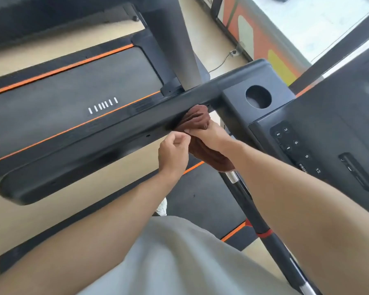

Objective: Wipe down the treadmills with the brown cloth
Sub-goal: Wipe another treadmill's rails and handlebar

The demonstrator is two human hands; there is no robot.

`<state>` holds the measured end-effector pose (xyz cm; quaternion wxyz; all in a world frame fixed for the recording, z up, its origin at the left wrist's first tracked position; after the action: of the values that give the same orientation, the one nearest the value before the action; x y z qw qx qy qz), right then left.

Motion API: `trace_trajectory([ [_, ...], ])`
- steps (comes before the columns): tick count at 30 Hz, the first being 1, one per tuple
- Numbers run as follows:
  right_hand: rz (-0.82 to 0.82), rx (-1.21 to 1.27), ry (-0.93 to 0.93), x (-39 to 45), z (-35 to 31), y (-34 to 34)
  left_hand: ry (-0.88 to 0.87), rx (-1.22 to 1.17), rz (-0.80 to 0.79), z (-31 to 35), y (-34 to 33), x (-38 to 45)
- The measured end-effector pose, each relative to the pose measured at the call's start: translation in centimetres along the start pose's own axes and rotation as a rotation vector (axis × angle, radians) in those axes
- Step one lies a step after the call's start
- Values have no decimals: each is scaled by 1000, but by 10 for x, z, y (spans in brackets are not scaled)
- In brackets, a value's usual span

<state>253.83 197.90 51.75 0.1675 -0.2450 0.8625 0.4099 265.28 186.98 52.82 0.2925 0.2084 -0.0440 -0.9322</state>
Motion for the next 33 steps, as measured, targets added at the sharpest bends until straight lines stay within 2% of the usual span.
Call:
trace_trajectory([
  [3, -171, 29, -118, -14, 13, 6, -93, 60, -91, 17, -15, -2],
  [6, -235, 66, -217, -22, 26, 6, -156, 148, -150, 24, -24, 0],
  [12, -342, 161, -384, -45, 64, 3, -49, 225, -326, 5, -33, -24],
  [19, -336, 101, -394, -85, 87, 10, -37, 256, -393, -3, -44, -65],
  [26, -371, 54, -361, -126, 114, 16, 23, 218, -343, -27, -69, -118],
  [33, -350, -199, -216, -157, 127, 25, 38, 228, -364, -44, -78, -150],
])
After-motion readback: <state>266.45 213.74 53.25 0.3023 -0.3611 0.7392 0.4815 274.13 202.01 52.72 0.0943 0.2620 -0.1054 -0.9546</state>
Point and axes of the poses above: each hand's wrist, its own x-axis towards the middle knuckle, its own y-axis out of the back of the hand, z = x × y, the point moved 4 cm from there along x, towards the middle knuckle, and after that the axes turned 3 degrees about -y, right-handed, at the moved point
